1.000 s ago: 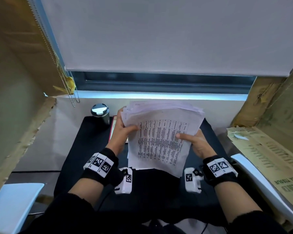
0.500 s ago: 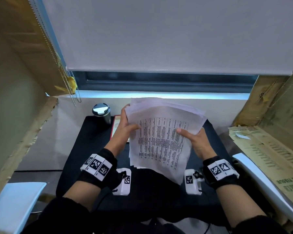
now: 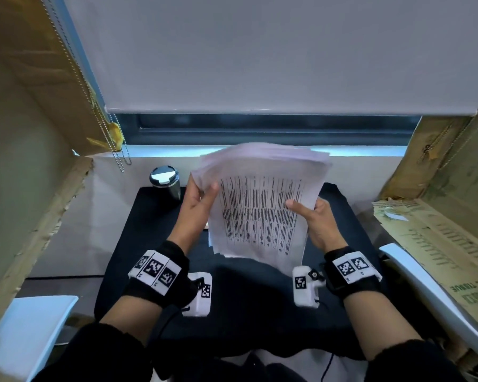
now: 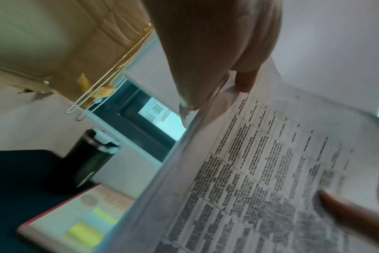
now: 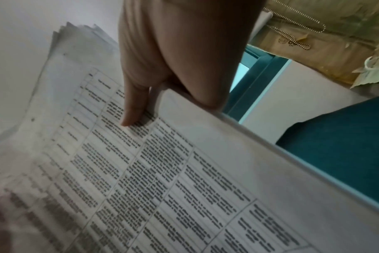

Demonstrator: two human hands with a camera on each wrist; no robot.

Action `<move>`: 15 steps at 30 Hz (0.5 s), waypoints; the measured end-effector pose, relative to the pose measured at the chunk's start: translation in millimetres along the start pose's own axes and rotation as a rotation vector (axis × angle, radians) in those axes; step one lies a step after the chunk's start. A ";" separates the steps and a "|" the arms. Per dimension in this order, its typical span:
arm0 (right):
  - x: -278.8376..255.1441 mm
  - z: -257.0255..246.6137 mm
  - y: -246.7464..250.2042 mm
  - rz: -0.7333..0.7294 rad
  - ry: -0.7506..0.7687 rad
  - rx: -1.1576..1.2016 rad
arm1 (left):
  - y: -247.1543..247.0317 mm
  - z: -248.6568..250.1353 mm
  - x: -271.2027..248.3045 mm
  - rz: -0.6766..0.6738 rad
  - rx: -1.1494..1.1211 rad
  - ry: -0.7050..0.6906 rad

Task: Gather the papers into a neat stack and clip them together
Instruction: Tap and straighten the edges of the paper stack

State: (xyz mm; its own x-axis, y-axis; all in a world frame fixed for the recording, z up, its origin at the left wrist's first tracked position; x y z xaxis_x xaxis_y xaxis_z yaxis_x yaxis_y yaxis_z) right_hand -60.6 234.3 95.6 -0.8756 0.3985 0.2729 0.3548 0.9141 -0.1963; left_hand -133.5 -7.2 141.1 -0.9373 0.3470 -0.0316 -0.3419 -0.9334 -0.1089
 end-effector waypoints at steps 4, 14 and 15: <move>-2.4 1.0 6.9 -0.018 0.010 -0.001 | -1.1 -4.4 0.6 -0.013 -0.020 0.063; -14.7 36.6 -7.5 -0.054 -0.124 -0.048 | 10.1 -31.2 0.1 0.002 -0.058 0.196; -14.0 33.1 -9.6 -0.035 -0.103 -0.033 | 10.5 -31.6 -0.2 -0.009 -0.023 0.194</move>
State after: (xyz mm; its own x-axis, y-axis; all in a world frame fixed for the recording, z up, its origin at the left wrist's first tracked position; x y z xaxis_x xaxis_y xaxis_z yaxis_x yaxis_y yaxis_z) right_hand -62.6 217.5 62.4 -0.9163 0.3576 0.1802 0.3322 0.9301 -0.1568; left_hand -134.8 -14.2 108.5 -0.9027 0.3689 -0.2215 -0.3470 -0.9285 -0.1324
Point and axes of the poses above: each hand's wrist, its own x-axis towards the middle knuckle, its own y-axis out of the back of the hand, z = x × y, the point moved 7 cm from there along x, towards the middle knuckle, and after that the axes turned 11 degrees about y, right-handed, at the moved point
